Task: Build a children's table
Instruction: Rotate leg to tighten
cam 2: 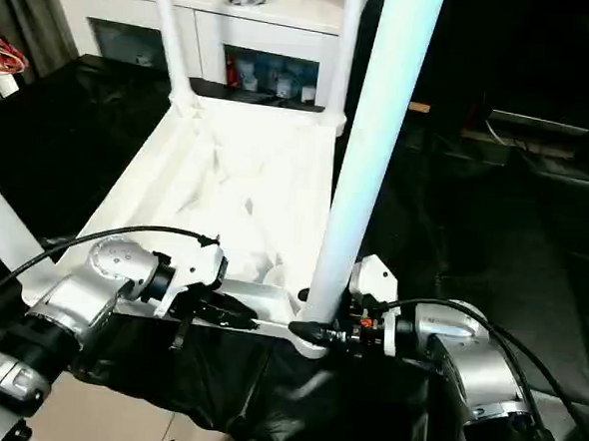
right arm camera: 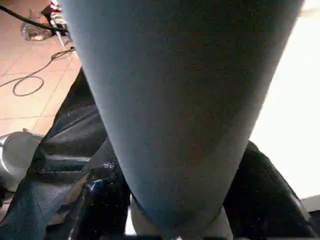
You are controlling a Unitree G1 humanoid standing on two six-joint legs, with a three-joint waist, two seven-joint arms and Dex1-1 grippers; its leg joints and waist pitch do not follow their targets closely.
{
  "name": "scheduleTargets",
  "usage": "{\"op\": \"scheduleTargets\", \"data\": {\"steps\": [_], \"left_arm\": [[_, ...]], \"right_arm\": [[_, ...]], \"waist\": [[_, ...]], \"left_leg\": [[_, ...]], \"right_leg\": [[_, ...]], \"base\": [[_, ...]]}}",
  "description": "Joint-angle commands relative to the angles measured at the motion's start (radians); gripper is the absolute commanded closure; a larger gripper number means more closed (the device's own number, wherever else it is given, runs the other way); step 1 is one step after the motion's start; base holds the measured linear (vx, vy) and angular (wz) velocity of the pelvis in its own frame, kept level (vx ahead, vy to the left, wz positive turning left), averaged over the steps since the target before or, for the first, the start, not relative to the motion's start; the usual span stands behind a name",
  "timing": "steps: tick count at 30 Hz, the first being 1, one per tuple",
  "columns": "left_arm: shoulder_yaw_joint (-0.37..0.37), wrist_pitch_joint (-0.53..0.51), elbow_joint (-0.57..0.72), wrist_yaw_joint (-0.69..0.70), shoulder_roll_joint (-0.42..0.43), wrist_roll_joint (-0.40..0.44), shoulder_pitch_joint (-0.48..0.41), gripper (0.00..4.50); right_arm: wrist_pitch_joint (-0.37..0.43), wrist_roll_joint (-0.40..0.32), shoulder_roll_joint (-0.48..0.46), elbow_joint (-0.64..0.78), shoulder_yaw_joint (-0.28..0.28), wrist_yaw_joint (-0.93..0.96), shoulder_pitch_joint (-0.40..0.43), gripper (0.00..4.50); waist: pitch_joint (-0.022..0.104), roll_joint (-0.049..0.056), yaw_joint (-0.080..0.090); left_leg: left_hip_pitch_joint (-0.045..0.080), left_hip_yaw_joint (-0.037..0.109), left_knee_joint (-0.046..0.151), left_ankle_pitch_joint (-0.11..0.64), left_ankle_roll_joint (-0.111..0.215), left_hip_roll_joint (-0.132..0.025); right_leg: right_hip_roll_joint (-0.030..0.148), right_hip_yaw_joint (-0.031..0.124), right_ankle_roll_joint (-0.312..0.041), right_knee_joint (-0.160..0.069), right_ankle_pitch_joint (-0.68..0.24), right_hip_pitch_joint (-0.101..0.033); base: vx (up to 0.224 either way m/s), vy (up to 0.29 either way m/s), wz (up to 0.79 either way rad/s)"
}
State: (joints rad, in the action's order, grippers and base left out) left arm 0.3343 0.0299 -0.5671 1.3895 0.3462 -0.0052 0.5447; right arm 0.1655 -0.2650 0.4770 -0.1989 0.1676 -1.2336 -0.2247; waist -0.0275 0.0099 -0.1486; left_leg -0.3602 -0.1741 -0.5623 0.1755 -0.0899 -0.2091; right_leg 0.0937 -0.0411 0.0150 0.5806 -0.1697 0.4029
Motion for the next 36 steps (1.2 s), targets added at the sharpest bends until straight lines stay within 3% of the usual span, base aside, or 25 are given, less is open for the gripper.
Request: {"op": "scheduleTargets", "data": {"steps": [1,5,11,15,17,19,23,27,30,36], "left_arm": [[-0.010,0.010,0.003,-0.034,-0.001,-0.002,0.036,4.50],[-0.018,0.002,0.002,-0.092,-0.019,0.007,0.029,4.50],[-0.033,-0.020,0.005,-0.198,-0.068,0.020,0.024,4.50],[-0.029,-0.052,0.021,-0.315,-0.141,0.044,0.008,4.50],[-0.023,-0.069,0.027,-0.362,-0.176,0.052,0.002,4.50],[-0.011,-0.082,0.028,-0.414,-0.214,0.068,0.002,4.50],[0.008,-0.092,0.020,-0.484,-0.262,0.097,0.010,4.50],[0.030,-0.118,0.028,-0.542,-0.317,0.130,0.011,4.50],[0.033,-0.123,0.035,-0.540,-0.322,0.129,0.007,4.50],[0.024,-0.123,0.050,-0.500,-0.292,0.110,0.000,4.50]], "right_arm": [[0.010,-0.011,-0.013,0.017,0.047,-0.036,0.021,2.46],[0.014,-0.011,-0.039,0.011,0.028,0.021,0.023,2.52],[-0.012,0.039,-0.109,-0.038,0.010,0.172,0.016,2.53],[0.003,0.131,-0.215,-0.154,-0.011,0.445,-0.019,2.56],[0.009,0.161,-0.263,-0.212,-0.029,0.574,-0.043,2.56],[0.022,0.163,-0.315,-0.260,-0.050,0.670,-0.068,2.56],[0.032,0.160,-0.376,-0.291,-0.059,0.722,-0.095,2.56],[0.023,0.161,-0.447,-0.327,-0.063,0.759,-0.133,2.56],[0.036,0.135,-0.455,-0.324,-0.072,0.743,-0.135,1.88],[0.043,0.131,-0.400,-0.258,-0.044,0.661,-0.101,1.54]], "waist": [[0.051,-0.006,0.003],[0.049,-0.007,0.004],[0.043,-0.009,0.012],[0.038,-0.013,0.032],[0.036,-0.014,0.052],[0.037,-0.017,0.063],[0.036,-0.013,0.068],[0.035,-0.011,0.075],[0.035,-0.012,0.076],[0.038,-0.013,0.068]], "left_leg": [[0.007,-0.007,0.062,0.239,0.047,-0.018],[0.005,-0.006,0.063,0.243,0.043,-0.018],[0.007,-0.002,0.071,0.314,0.014,-0.015],[0.002,0.005,0.079,0.342,-0.016,-0.009],[0.001,0.010,0.081,0.368,-0.025,-0.004],[-0.001,0.013,0.081,0.377,-0.022,-0.002],[0.010,0.010,0.079,0.405,-0.006,-0.002],[0.010,0.011,0.082,0.424,-0.009,-0.004],[0.011,0.010,0.083,0.438,0.000,-0.003],[0.006,0.006,0.083,0.400,0.010,-0.006]], "right_leg": [[0.035,0.021,-0.228,-0.048,-0.152,-0.047],[0.036,0.022,-0.222,-0.050,-0.167,-0.046],[0.041,0.024,-0.169,-0.067,-0.335,-0.041],[0.040,0.019,-0.129,-0.075,-0.430,-0.040],[0.040,0.015,-0.096,-0.086,-0.517,-0.038],[0.041,0.013,-0.081,-0.091,-0.543,-0.038],[0.036,0.013,-0.077,-0.101,-0.548,-0.027],[0.034,0.013,-0.088,-0.100,-0.521,-0.026],[0.032,0.015,-0.094,-0.100,-0.509,-0.025],[0.031,0.019,-0.116,-0.091,-0.424,-0.031]], "base": [[0.000,0.000,0.00],[0.000,0.000,0.00],[0.000,0.000,0.00],[0.000,0.000,0.00],[0.000,0.000,0.00],[0.000,0.000,0.00],[0.000,0.000,0.00],[0.000,0.000,0.00],[0.000,0.000,0.00],[0.000,0.000,0.00]]}}
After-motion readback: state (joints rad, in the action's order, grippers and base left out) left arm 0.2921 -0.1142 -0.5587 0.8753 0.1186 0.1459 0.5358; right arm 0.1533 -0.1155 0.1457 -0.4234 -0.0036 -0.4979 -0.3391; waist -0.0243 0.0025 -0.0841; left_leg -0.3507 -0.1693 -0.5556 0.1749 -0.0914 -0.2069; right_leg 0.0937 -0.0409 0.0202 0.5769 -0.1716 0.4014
